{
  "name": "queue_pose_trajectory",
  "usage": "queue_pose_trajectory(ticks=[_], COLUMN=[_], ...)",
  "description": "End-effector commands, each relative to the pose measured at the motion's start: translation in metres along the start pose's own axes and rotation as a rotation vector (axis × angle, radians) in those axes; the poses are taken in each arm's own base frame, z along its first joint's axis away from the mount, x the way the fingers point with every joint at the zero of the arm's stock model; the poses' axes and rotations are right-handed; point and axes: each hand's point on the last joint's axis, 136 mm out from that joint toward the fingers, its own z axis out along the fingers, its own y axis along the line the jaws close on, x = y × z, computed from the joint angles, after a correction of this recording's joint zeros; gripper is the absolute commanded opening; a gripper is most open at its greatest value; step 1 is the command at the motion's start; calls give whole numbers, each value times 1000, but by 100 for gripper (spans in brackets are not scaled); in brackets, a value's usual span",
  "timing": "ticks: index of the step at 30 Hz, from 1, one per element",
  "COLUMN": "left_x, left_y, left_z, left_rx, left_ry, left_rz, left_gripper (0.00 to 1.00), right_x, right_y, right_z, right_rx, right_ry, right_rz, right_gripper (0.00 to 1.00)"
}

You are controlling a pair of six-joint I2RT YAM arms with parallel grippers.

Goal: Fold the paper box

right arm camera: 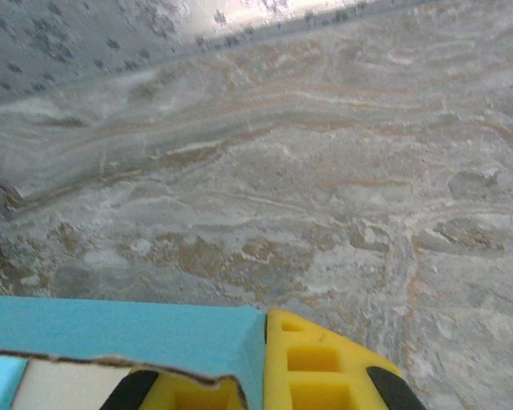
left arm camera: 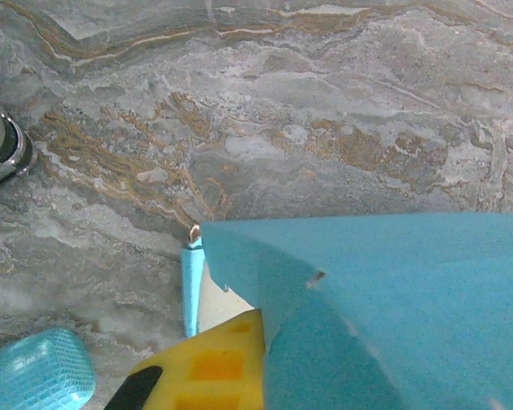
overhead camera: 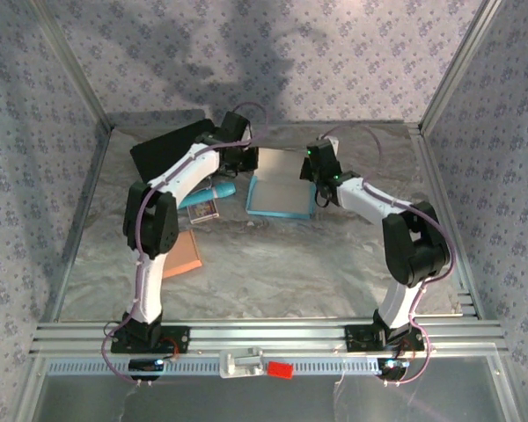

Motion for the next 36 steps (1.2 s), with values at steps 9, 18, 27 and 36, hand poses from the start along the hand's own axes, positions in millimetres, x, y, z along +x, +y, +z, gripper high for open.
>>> queue_pose_trajectory(ticks=[9, 18, 27, 36], left_x=[28, 52, 56, 60], left_y=[-28, -15, -11, -17], left_z=[-12, -6, -5, -5], left_rx=[162, 95, 59, 48], left_ry=[-7, 36, 31, 26], left_rz=[10, -5, 19, 50], left_gripper=[2, 2, 2, 1], right_x=[6, 20, 39, 15], right_y=[22, 15, 24, 1], right_z=[-22, -46, -114, -155], right_rx=[-169, -105, -186, -173], right_ry=[-95, 99, 340, 497], right_rz=[59, 114, 357, 578], right_gripper=[0, 32, 59, 67])
